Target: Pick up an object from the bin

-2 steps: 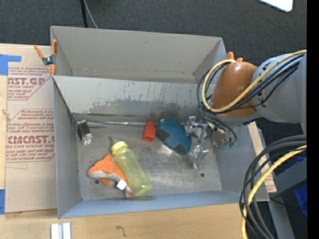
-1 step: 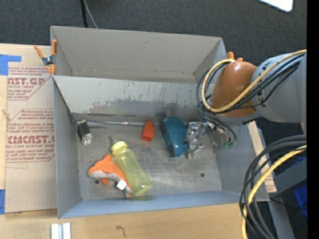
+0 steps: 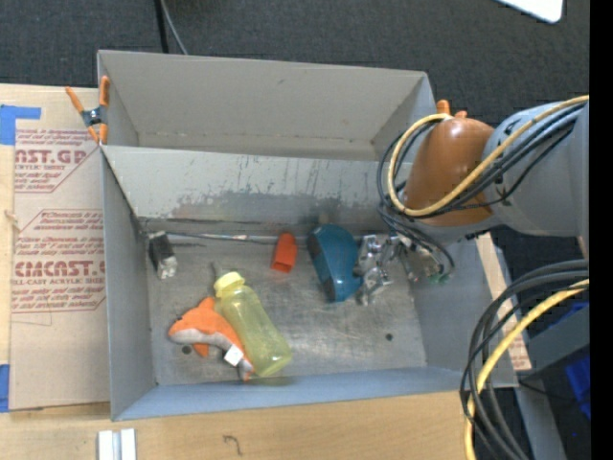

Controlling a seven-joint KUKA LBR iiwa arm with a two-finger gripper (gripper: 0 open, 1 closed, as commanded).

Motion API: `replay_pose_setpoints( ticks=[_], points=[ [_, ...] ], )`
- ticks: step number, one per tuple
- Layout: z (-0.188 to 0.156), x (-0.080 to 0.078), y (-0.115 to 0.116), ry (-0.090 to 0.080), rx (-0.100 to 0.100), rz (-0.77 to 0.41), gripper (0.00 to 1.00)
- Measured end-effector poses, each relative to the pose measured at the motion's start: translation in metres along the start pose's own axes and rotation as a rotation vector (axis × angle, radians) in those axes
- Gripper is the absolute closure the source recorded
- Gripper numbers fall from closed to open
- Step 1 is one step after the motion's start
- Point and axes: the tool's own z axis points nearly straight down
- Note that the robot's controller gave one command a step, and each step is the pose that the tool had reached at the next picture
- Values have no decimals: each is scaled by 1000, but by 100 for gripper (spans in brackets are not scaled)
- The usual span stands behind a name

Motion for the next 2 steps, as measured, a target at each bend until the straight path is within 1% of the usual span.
replay_pose_setpoints(
  ticks=[1,2],
  points=[
    [-48,7,3,19,-4,6,100],
    [-78,20,7,9,-1,-5,100]
  ],
)
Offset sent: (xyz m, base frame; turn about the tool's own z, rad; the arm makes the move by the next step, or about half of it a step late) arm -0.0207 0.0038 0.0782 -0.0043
